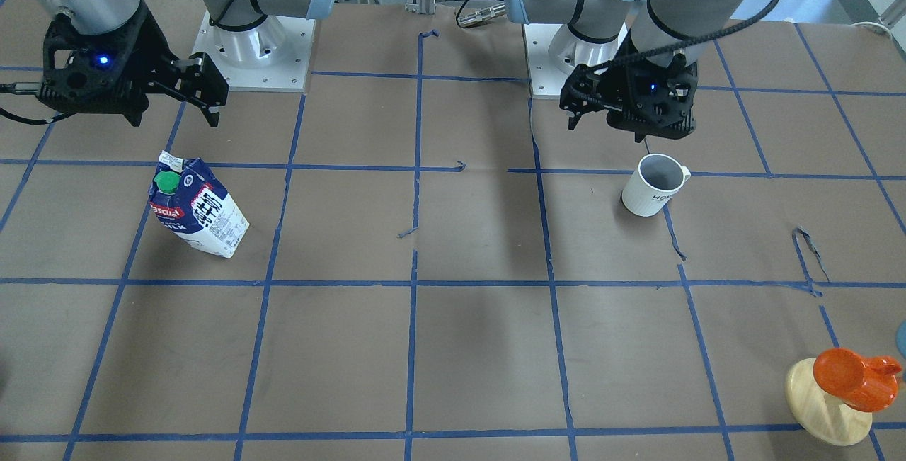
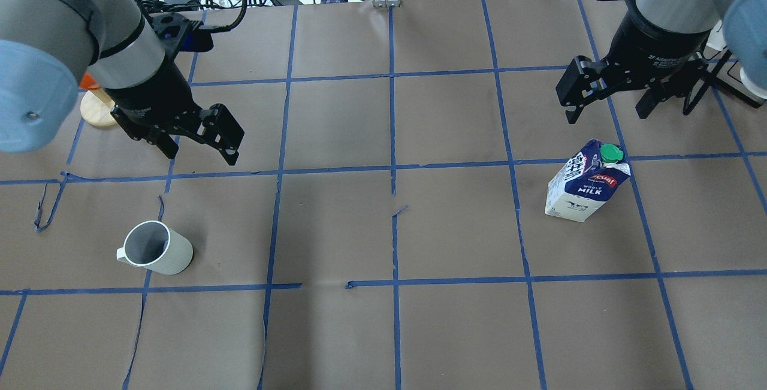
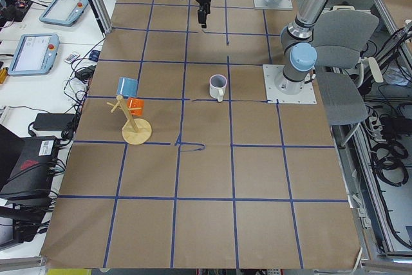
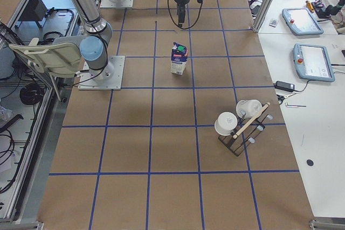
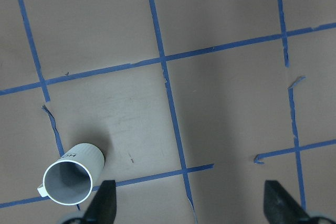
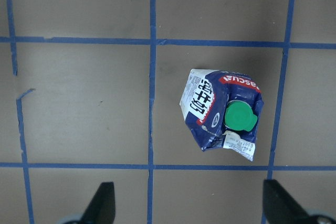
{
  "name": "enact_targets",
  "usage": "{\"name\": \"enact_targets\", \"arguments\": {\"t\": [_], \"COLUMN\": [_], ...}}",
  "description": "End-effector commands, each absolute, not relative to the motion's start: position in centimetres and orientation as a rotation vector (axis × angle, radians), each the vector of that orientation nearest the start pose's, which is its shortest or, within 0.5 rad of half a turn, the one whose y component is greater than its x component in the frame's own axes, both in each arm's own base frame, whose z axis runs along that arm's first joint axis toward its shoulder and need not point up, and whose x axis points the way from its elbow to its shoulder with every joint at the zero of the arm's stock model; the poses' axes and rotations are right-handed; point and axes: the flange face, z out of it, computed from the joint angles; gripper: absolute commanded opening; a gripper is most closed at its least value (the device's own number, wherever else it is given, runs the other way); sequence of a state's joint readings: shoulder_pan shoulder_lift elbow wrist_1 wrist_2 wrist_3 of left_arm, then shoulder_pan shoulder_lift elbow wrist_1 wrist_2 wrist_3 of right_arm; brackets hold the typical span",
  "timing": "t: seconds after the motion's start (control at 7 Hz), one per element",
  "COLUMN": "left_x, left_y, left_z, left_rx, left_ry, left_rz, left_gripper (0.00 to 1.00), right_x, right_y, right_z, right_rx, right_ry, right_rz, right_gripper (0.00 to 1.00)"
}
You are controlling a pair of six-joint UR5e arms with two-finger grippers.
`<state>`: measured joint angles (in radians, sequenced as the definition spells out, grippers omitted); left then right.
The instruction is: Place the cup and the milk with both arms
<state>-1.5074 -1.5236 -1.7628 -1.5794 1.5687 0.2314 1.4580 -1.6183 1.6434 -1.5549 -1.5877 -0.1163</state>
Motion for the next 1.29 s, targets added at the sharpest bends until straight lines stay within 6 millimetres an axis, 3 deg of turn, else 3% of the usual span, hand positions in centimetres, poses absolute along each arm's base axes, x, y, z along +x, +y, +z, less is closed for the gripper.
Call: {"name": "enact_targets", "arguments": {"t": [0.0, 0.14, 0.43, 0.57, 0.71, 0.86, 1.0, 1.14], "left_x": [-4.4, -2.2, -0.9, -1.0, -0.8, -0.7, -0.6, -0.2], "left_y": [-43.9, -42.3, -41.0, -40.7, -41.0, -41.3, -41.5, -41.7], "left_z": [31.4, 27.5, 25.6, 24.5, 23.7, 23.4, 23.7, 23.8], "left_rx": [0.276, 0.436, 0.511, 0.515, 0.515, 0.512, 0.515, 0.498], "left_ry": [3.068, 3.055, 2.97, 2.972, 2.972, 2.975, 2.97, 2.977], "left_rz": [0.389, 0.403, 0.435, 0.464, 0.486, 0.496, 0.485, 0.473], "left_gripper": [1.0, 1.0, 1.0, 0.95, 0.77, 0.35, 0.0, 0.0], "right_x": [4.1, 3.5, 3.4, 3.3, 3.3, 3.2, 3.0, 2.7], "right_y": [-50.2, -51.7, -52.1, -51.6, -51.3, -51.6, -51.7, -51.6], "right_z": [44.7, 41.8, 39.6, 37.7, 36.7, 36.2, 35.0, 34.8], "right_rx": [0.155, 0.212, 0.245, 0.272, 0.307, 0.344, 0.348, 0.357], "right_ry": [3.135, 3.121, 3.111, 3.101, 3.1, 3.106, 3.112, 3.109], "right_rz": [0.111, 0.201, 0.271, 0.333, 0.346, 0.309, 0.344, 0.352], "right_gripper": [1.0, 1.0, 1.0, 1.0, 1.0, 1.0, 1.0, 1.0]}}
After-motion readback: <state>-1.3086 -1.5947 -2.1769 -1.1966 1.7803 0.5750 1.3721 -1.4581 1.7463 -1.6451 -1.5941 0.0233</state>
